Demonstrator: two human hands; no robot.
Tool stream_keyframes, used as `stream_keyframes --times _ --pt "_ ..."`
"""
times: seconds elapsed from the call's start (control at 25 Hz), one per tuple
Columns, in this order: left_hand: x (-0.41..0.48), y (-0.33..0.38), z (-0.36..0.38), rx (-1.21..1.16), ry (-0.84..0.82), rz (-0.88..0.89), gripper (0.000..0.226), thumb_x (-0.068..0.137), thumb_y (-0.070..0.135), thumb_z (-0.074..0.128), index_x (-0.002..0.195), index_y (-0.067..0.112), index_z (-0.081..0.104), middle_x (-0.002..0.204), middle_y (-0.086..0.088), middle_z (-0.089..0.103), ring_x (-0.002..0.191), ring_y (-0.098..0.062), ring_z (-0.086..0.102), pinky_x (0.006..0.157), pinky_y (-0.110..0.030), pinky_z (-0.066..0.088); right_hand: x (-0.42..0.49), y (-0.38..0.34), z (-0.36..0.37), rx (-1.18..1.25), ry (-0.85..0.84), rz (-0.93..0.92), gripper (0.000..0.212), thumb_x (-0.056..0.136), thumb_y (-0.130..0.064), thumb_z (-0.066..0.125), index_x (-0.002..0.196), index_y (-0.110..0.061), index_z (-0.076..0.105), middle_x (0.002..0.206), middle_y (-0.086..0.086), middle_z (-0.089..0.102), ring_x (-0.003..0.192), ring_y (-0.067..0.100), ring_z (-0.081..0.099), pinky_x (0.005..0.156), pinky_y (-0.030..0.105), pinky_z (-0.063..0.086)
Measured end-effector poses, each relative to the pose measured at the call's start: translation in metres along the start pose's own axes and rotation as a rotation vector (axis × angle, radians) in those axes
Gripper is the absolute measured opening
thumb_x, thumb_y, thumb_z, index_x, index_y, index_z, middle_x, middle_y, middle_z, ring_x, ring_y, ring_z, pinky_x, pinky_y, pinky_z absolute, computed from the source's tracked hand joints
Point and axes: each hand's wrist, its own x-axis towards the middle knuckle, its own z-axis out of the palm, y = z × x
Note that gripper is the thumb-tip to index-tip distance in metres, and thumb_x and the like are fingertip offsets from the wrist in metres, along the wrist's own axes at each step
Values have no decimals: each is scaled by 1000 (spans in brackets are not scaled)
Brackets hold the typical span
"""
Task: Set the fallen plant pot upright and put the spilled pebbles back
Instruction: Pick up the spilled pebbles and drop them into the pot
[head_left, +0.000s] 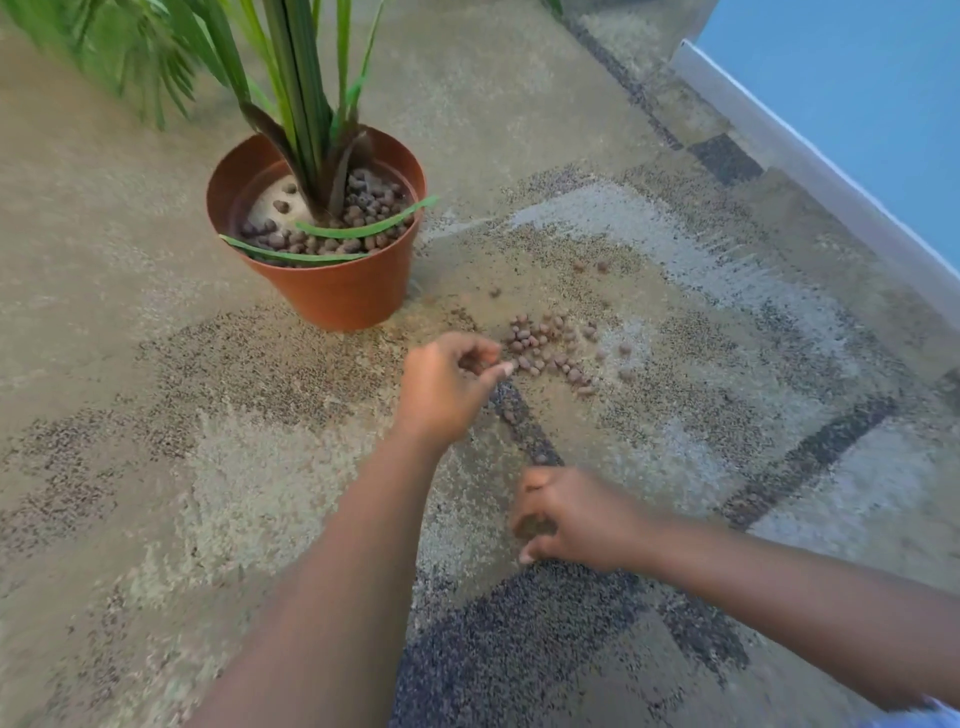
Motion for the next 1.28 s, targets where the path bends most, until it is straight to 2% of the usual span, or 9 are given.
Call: stream_keyframes --times 0.12,0.2,0.4,0.68,0.8,0.88,0.96,1.12,1.28 --pt "-10 -16 20 234 -97 -90 48 78 36 75 124 27 61 129 2 58 119 -18 53 107 -31 37 -3 6 11 67 44 13 15 87 -27 68 102 -24 71 102 -12 61 92 3 59 89 20 53" --pt "-16 -19 29 334 -131 -53 60 79 37 73 135 28 52 133 5 51 127 -16 40 110 -31 29 -1 10 10 92 77 18 14 90 -30 64 98 -22 72 97 -11 62 90 3 60 88 21 53" --pt "-27 -23 47 452 -98 101 32 86 24 68 118 25 67 117 8 54 112 -13 41 98 -31 47 11 41 -11 32 404 139 16 87 -33 65 97 -23 71 102 -11 63 88 4 61 88 19 52" --pt "-36 -25 55 460 50 118 18 88 7 67 104 15 71 96 4 61 76 -10 50 64 -15 41 23 43 -10 -29 348 19 11 90 -17 64 98 -16 71 90 -2 66 77 7 60 75 17 55" --pt "-26 -16 48 342 120 77 30 88 1 62 115 14 66 104 3 63 79 -11 59 69 -21 55 37 64 -34 40 535 149 20 93 -13 57 109 -16 69 93 -2 62 74 8 62 69 15 56" --pt "-5 -14 35 292 166 7 37 88 -4 59 120 14 62 112 2 61 85 -11 59 77 -20 53 47 79 -49 5 616 235 25 95 -10 52 117 -12 65 102 4 60 82 16 63 78 23 56" --pt "24 -19 16 312 233 -69 39 88 -4 59 123 14 61 118 0 60 92 -13 60 84 -20 50 56 87 -58 -37 608 288 25 98 -19 51 117 -7 61 109 10 56 92 21 59 85 27 52" --pt "58 -33 -5 371 143 -153 55 87 9 67 139 16 48 134 -12 51 113 -25 59 98 -36 50 77 87 -57 -230 437 390 74 89 -69 31 135 -12 43 122 12 49 112 27 51 91 46 52" --pt "61 -35 9 557 -58 -102 77 87 43 65 150 24 25 150 -11 29 139 -33 29 113 -46 30 89 87 -48 -470 412 368 90 82 -83 15 147 -21 23 129 9 40 112 23 44 69 31 54"
